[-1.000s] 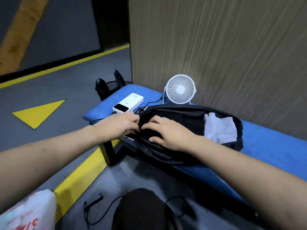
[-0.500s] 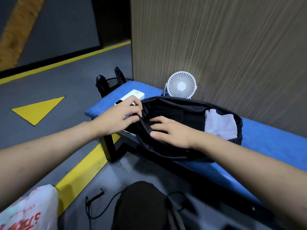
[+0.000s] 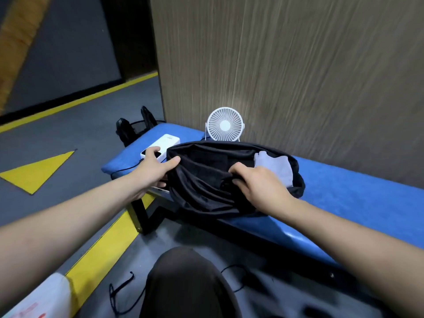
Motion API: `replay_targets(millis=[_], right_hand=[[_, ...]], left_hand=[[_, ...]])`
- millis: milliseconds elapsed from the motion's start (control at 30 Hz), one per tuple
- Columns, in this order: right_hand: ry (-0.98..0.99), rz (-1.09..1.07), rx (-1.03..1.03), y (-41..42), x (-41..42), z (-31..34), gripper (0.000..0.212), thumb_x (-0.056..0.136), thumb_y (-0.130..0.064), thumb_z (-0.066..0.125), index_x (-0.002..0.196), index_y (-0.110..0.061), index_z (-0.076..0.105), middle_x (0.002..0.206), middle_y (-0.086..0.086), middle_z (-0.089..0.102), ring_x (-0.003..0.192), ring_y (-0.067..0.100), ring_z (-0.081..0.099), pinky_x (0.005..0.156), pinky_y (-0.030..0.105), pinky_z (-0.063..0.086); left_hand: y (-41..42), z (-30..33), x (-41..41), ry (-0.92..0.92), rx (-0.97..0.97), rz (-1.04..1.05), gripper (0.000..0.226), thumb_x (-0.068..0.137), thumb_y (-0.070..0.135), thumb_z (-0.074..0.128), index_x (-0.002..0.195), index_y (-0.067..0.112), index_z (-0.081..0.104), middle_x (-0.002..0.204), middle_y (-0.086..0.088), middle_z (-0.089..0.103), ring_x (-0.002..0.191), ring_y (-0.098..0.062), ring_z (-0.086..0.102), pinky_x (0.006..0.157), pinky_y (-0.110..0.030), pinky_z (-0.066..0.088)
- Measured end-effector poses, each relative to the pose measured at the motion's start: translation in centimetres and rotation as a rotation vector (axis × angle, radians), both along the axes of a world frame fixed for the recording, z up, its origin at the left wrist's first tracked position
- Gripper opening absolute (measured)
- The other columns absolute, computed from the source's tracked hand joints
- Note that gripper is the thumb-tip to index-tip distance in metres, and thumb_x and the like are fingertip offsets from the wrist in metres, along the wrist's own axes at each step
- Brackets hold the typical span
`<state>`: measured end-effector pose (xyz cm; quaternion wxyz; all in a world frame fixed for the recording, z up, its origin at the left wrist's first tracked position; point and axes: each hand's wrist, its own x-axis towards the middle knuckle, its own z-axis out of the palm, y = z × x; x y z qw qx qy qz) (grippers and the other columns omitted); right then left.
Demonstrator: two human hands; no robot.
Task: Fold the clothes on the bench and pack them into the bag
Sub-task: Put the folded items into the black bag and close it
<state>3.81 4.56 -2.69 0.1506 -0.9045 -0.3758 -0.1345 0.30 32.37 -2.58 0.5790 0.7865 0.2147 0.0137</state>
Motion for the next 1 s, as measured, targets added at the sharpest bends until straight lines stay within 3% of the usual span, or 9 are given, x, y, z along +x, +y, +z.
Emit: replay_targets(millis=[133, 333, 433, 533, 633, 700, 800, 900, 1000], right_hand=[[0.285, 0.012, 0.273, -0.9, -1.2, 0.9, 0.009, 0.101, -0.021, 0.054, 0.11, -0.021, 0.053, 0.087, 0.0, 0.069, 0.079, 0.028, 0.061, 0.075, 0.045, 0.05], [0.046, 0.082, 0.142, -2.0, -2.6, 4.0, 0.017, 0.102, -0.027, 0.054, 0.115, -0.017, 0.056, 0.07, -0.022, 0.043, 0.078, 0.004, 0.035, 0.07, 0.021, 0.033], [-0.023, 0.085, 0.09, -2.8, -3.0, 6.2, 0.019, 0.101, -0.032, 0.054, 0.116, -0.02, 0.055, 0.083, -0.015, 0.056, 0.088, 0.014, 0.054, 0.069, 0.02, 0.034], [-0.035, 0.085, 0.138, -3.4, -2.7, 8.4, 0.019, 0.098, -0.034, 0.057, 0.114, -0.025, 0.051, 0.106, -0.006, 0.07, 0.097, 0.026, 0.065, 0.078, 0.04, 0.05], [0.017, 0.041, 0.287, -3.8, -2.4, 10.5, 0.019, 0.095, -0.033, 0.061, 0.109, -0.028, 0.051, 0.099, -0.002, 0.071, 0.094, 0.027, 0.066, 0.081, 0.046, 0.052], [0.053, 0.032, 0.363, -4.0, -2.2, 11.8, 0.021, 0.092, -0.034, 0.063, 0.108, -0.03, 0.051, 0.096, -0.002, 0.069, 0.094, 0.024, 0.065, 0.084, 0.046, 0.052], [0.115, 0.081, 0.426, -4.1, -2.6, 13.4, 0.029, 0.087, -0.026, 0.072, 0.111, -0.025, 0.055, 0.099, -0.004, 0.067, 0.098, 0.016, 0.063, 0.091, 0.037, 0.049], [0.154, 0.158, 0.398, -3.9, -3.7, 13.8, 0.037, 0.083, -0.02, 0.077, 0.114, -0.022, 0.057, 0.101, -0.006, 0.062, 0.098, 0.013, 0.06, 0.09, 0.025, 0.044], [0.153, 0.211, 0.266, -3.9, -4.4, 12.8, 0.038, 0.084, -0.017, 0.074, 0.116, -0.024, 0.056, 0.101, -0.014, 0.059, 0.097, 0.007, 0.057, 0.089, 0.025, 0.044]], left_hand=[[-1.4, 1.1, 0.0, 0.006, -0.012, -0.029, 0.005, 0.094, 0.019, 0.062, 0.097, 0.016, 0.061, 0.091, -0.002, 0.063, 0.07, -0.014, 0.056, 0.061, -0.029, 0.049], [-2.7, 4.0, 1.1, -0.138, 0.047, 0.043, 0.027, 0.088, -0.009, 0.048, 0.092, 0.014, 0.06, 0.084, -0.011, 0.06, 0.069, -0.023, 0.058, 0.06, -0.034, 0.056], [-2.8, 5.8, 1.3, -0.222, 0.118, 0.058, 0.036, 0.086, -0.014, 0.046, 0.106, 0.015, 0.056, 0.085, -0.011, 0.059, 0.062, -0.022, 0.056, 0.044, -0.022, 0.048], [-2.5, 7.0, 1.6, -0.277, 0.148, 0.064, 0.049, 0.084, -0.013, 0.049, 0.121, 0.019, 0.054, 0.096, -0.01, 0.061, 0.067, -0.024, 0.06, 0.059, -0.029, 0.048], [-3.2, 7.5, 1.0, -0.319, 0.159, -0.005, 0.045, 0.088, -0.008, 0.051, 0.12, 0.023, 0.058, 0.117, -0.012, 0.056, 0.082, -0.022, 0.06, 0.07, -0.029, 0.052], [-4.1, 7.5, 0.0, -0.366, 0.327, -0.129, 0.053, 0.086, -0.011, 0.05, 0.124, 0.025, 0.058, 0.127, -0.007, 0.051, 0.102, -0.018, 0.057, 0.076, -0.025, 0.049], [-4.8, 8.0, -1.1, -0.535, 0.666, -0.331, 0.076, 0.075, -0.013, 0.049, 0.135, 0.033, 0.053, 0.141, 0.009, 0.043, 0.129, -0.013, 0.039, 0.11, -0.034, 0.033], [-5.8, 9.5, -1.1, -0.617, 0.83, -0.547, 0.078, 0.069, 0.002, 0.051, 0.138, 0.04, 0.049, 0.142, 0.024, 0.045, 0.13, -0.016, 0.039, 0.11, -0.035, 0.027], [-6.5, 9.8, -0.1, -0.452, 0.952, -0.669, 0.06, 0.073, 0.005, 0.054, 0.124, 0.037, 0.059, 0.114, 0.02, 0.06, 0.106, -0.014, 0.043, 0.097, -0.031, 0.036]])
